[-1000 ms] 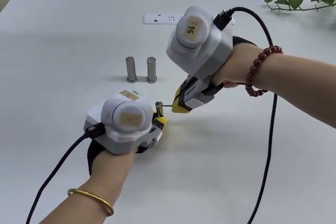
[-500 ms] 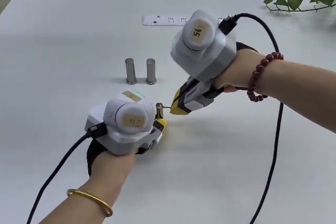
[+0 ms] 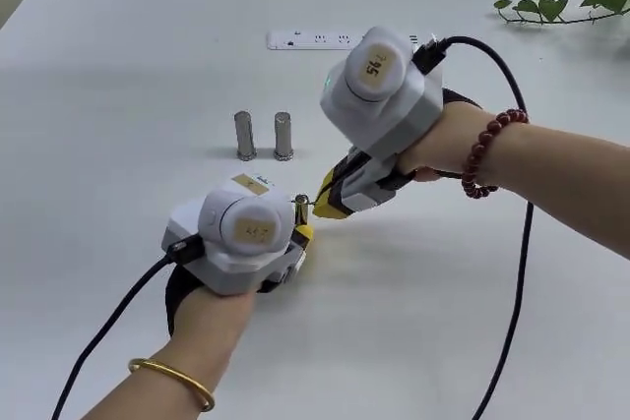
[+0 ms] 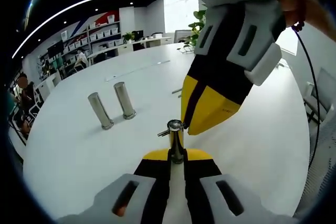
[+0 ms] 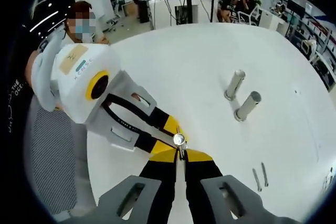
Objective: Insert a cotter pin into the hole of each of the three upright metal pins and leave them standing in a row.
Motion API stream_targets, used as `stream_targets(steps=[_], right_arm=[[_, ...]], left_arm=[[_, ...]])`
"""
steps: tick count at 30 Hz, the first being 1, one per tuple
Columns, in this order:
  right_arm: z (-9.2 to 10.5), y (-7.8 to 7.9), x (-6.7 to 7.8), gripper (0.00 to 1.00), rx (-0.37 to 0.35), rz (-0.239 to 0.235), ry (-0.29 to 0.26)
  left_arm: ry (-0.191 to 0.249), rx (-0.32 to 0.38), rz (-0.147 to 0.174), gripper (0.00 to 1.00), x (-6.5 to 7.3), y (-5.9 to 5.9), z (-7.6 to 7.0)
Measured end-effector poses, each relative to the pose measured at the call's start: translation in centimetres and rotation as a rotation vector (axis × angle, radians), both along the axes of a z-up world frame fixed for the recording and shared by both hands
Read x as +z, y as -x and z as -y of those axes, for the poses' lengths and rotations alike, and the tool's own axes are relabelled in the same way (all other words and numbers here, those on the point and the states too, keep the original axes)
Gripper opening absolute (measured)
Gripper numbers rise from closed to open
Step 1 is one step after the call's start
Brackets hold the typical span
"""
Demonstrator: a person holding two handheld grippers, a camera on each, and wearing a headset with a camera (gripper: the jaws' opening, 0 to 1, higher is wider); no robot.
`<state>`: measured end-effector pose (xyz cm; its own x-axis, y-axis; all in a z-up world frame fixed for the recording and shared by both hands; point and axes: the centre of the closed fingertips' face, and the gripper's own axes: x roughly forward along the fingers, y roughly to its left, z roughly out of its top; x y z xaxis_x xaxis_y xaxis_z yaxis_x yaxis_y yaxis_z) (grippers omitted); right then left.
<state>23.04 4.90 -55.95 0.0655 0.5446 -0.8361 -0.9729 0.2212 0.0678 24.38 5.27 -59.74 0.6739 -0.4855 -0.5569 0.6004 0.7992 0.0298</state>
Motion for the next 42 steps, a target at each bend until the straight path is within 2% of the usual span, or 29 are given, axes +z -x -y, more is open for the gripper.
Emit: stream_targets(steps=[3,5,13,16,35,37,42], right_arm=[[0.1,-0.2,0.2,0.08,-0.012,0.007,-0.007],[0.5,-0.2,0.1,0.09,-0.012,0.014,0.002],[1.6,-0.3,0.0,0.02,-0.01,0.039,0.025],[1.6,-0.2,-0.1,0.0,-0.009,0.035,0.025],[0.5,-0.2,-0.2,0.0,-0.025,0.034,-0.002],[0.6,-0.1,-0.2,0.0,-0.037,0.027,-0.004],[1.7,-1.0,-0.2,0.06,-0.141,0.01,-0.03]], left_arm=[[0.003,0.009,-0.001,0.06,0.0,0.0,0.0],[0.006,0.014,-0.001,0.06,0.0,0.0,0.0],[0.015,0.027,-0.003,0.06,0.0,-0.1,0.0],[0.016,0.031,-0.004,0.06,0.0,0.0,-0.1],[0.018,0.04,0.0,0.06,0.0,-0.1,0.0],[0.018,0.041,0.001,0.06,0.0,-0.1,-0.1],[0.021,0.044,0.001,0.06,0.0,-0.1,-0.1]])
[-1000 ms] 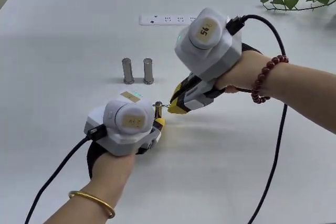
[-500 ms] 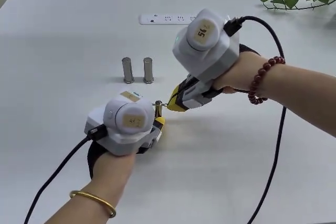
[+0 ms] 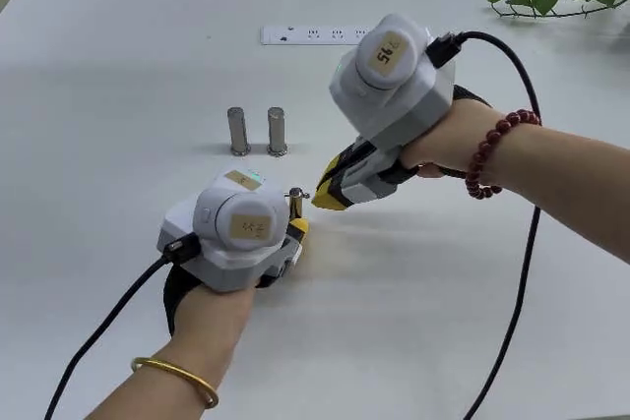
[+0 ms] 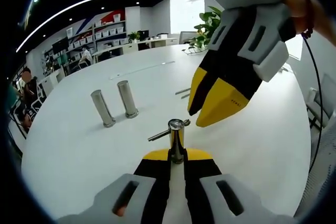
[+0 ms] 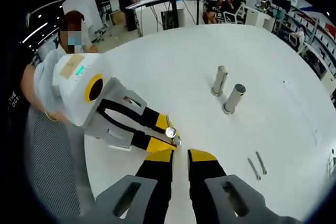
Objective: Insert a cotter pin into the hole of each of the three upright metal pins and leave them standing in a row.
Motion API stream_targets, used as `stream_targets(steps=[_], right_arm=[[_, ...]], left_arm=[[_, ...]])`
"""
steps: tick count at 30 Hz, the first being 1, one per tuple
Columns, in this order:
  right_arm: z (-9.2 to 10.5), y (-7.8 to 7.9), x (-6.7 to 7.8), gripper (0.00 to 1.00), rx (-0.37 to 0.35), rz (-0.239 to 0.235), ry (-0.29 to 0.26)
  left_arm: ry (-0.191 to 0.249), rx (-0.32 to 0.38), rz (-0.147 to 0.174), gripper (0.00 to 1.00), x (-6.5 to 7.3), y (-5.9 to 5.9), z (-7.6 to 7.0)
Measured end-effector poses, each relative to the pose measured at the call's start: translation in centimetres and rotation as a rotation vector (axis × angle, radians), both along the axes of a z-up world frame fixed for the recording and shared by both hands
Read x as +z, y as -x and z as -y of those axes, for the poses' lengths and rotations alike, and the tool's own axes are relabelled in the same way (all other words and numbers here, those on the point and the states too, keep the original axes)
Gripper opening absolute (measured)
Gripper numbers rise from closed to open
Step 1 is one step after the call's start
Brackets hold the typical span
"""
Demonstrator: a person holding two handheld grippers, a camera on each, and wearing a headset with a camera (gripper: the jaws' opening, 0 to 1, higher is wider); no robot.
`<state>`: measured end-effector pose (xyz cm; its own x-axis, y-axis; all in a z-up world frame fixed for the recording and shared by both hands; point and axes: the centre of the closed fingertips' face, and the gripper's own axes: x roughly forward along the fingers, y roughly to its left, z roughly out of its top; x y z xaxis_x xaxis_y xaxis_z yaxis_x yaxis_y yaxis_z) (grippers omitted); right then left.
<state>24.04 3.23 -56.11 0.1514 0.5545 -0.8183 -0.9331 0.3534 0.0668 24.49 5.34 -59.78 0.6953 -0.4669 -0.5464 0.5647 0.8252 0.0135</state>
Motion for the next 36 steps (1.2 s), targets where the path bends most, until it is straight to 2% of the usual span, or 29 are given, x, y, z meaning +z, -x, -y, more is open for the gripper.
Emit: stream_targets(steps=[5,8,10,15,17,21,23,25,26,28,32,36], right_arm=[[0.5,-0.2,0.5,0.13,-0.082,-0.012,-0.063],[0.9,-0.3,0.7,0.18,-0.133,-0.023,-0.1],[1.1,-0.2,0.7,0.21,-0.159,-0.03,-0.118],[1.7,0.1,0.7,0.21,-0.207,-0.049,-0.155],[1.9,0.5,0.6,0.21,-0.222,-0.071,-0.174],[2.5,0.8,0.5,0.22,-0.248,-0.08,-0.191],[2.9,0.7,0.3,0.22,-0.264,-0.084,-0.201],[3.1,0.8,0.3,0.22,-0.276,-0.084,-0.208],[3.1,0.9,0.3,0.22,-0.281,-0.079,-0.214],[3.1,1.1,0.4,0.23,-0.287,-0.077,-0.23],[2.8,1.3,0.8,0.25,-0.304,-0.066,-0.272],[2.8,1.4,1.1,0.28,-0.313,-0.05,-0.297]], left_arm=[[0.001,0.006,0.0,0.06,0.0,0.0,0.0],[-0.011,0.014,0.014,0.06,0.0,-0.1,-0.2],[0.002,0.023,0.011,0.06,0.0,-0.2,-0.2],[0.001,0.034,0.009,0.05,0.1,-0.4,-0.5],[0.002,0.037,0.006,0.05,0.0,-0.6,-0.8],[0.0,0.046,0.002,0.05,0.0,-0.9,-1.5],[-0.021,0.041,0.016,0.05,0.2,-1.1,-2.1],[-0.022,0.043,0.019,0.05,0.3,-1.3,-2.6],[-0.014,0.051,0.019,0.05,0.5,-1.5,-3.0],[-0.032,0.055,0.024,0.06,0.4,-1.9,-3.7],[-0.036,0.069,0.021,0.06,0.5,-2.2,-4.9],[-0.036,0.082,0.02,0.06,0.5,-2.5,-5.7]])
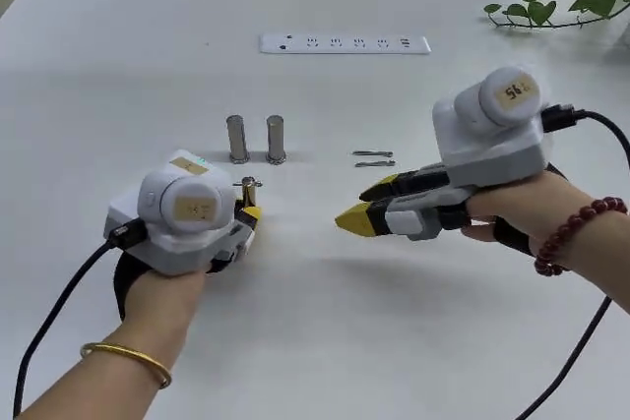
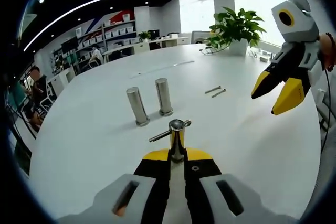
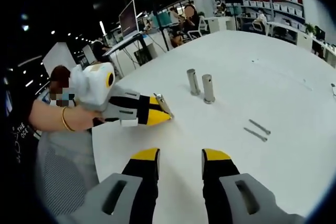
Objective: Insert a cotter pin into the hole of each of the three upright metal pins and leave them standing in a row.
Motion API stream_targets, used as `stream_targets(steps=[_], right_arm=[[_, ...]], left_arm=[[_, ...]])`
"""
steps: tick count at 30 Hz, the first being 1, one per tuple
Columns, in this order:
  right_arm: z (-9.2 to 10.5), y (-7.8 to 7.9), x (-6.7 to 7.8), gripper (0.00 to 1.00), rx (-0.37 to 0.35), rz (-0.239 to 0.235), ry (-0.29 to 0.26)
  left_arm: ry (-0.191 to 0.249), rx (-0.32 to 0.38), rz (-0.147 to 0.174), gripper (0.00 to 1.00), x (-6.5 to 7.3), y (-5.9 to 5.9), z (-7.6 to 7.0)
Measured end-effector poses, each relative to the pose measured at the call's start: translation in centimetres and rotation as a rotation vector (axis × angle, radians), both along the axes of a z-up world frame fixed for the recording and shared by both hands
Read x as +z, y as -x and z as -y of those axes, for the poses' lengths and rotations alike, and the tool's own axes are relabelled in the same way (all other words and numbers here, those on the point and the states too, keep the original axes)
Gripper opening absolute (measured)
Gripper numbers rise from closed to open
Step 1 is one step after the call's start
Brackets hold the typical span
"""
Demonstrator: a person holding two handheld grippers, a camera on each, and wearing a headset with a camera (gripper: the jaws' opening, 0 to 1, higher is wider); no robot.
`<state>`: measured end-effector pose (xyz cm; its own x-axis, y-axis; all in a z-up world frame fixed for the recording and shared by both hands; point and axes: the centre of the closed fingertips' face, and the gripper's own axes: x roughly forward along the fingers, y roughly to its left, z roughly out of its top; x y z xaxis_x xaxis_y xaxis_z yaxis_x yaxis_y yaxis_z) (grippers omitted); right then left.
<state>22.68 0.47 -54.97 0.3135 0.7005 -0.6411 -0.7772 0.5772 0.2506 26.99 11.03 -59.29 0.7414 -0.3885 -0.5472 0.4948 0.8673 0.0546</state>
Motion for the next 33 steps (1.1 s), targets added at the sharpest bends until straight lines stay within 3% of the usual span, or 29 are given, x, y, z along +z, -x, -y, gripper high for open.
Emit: stream_targets(steps=[15,33], right_arm=[[0.4,0.0,0.3,0.38,-0.015,0.056,-0.012],[0.9,0.7,-0.8,0.4,-0.041,0.023,-0.01]], left_arm=[[0.038,0.019,-0.019,0.06,-0.4,-0.3,-0.8],[0.019,0.016,-0.012,0.06,-0.6,-0.4,-0.8]])
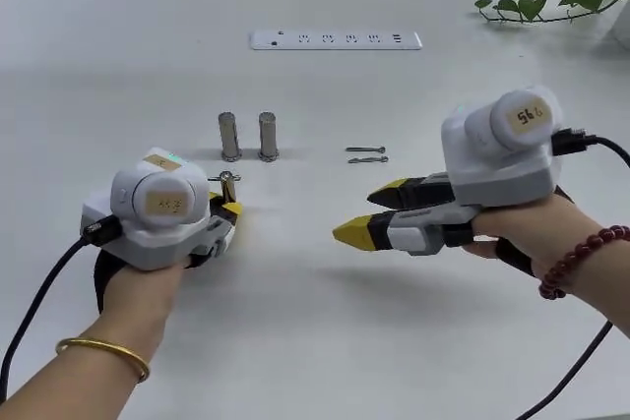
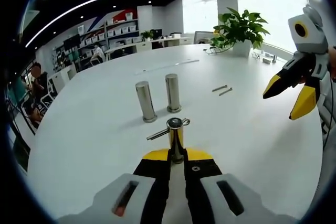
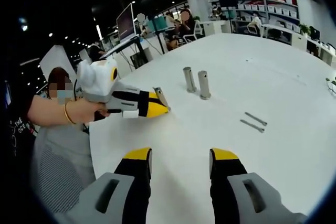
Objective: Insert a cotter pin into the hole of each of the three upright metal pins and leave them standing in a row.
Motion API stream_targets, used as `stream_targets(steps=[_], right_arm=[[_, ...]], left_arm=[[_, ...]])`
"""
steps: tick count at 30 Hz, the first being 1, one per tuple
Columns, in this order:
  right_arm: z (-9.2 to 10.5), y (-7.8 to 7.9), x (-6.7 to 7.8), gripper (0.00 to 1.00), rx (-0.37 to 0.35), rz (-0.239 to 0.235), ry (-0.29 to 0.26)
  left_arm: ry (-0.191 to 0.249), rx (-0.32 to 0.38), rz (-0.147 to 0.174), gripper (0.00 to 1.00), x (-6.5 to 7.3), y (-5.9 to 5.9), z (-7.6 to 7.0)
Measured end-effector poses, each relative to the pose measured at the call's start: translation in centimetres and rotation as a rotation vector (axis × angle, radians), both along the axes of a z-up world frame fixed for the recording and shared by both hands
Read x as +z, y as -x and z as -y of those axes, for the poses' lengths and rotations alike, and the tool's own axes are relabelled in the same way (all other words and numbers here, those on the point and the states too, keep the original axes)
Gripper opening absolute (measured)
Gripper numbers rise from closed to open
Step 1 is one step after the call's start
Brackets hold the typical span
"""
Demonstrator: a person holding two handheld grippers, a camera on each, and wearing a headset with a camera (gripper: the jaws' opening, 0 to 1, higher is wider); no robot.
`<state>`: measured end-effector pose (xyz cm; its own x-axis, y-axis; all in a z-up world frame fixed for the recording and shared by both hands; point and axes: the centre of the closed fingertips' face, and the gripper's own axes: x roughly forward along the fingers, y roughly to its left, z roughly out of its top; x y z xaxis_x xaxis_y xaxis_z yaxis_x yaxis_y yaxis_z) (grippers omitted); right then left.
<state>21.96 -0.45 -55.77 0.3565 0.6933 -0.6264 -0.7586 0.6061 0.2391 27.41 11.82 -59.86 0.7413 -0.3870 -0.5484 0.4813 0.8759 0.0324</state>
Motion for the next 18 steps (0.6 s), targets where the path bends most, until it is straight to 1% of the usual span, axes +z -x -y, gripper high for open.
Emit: stream_targets(steps=[4,6,9,11,14,16,18], right_arm=[[0.1,-0.1,-0.1,0.41,-0.009,0.001,-0.007],[0.2,-0.3,-0.1,0.41,-0.015,0.004,-0.011],[0.2,-0.5,0.1,0.41,-0.024,0.011,-0.016],[0.2,-0.7,0.3,0.41,-0.03,0.026,-0.024],[0.1,-1.0,0.6,0.41,-0.05,0.035,-0.043],[0.0,-1.4,0.8,0.41,-0.063,0.045,-0.055],[-0.1,-1.8,1.1,0.4,-0.081,0.054,-0.072]], left_arm=[[0.012,0.009,-0.016,0.06,-0.2,0.1,-0.1],[0.019,0.018,-0.027,0.08,-0.4,0.1,-0.2],[0.031,0.02,-0.026,0.1,-0.3,0.2,-0.2],[0.028,0.018,-0.029,0.13,-0.1,0.3,-0.3],[0.026,0.02,-0.022,0.16,0.2,0.4,-0.6],[0.036,0.048,-0.018,0.18,0.5,0.4,-1.1],[0.032,0.053,-0.012,0.21,0.9,0.6,-1.3]])
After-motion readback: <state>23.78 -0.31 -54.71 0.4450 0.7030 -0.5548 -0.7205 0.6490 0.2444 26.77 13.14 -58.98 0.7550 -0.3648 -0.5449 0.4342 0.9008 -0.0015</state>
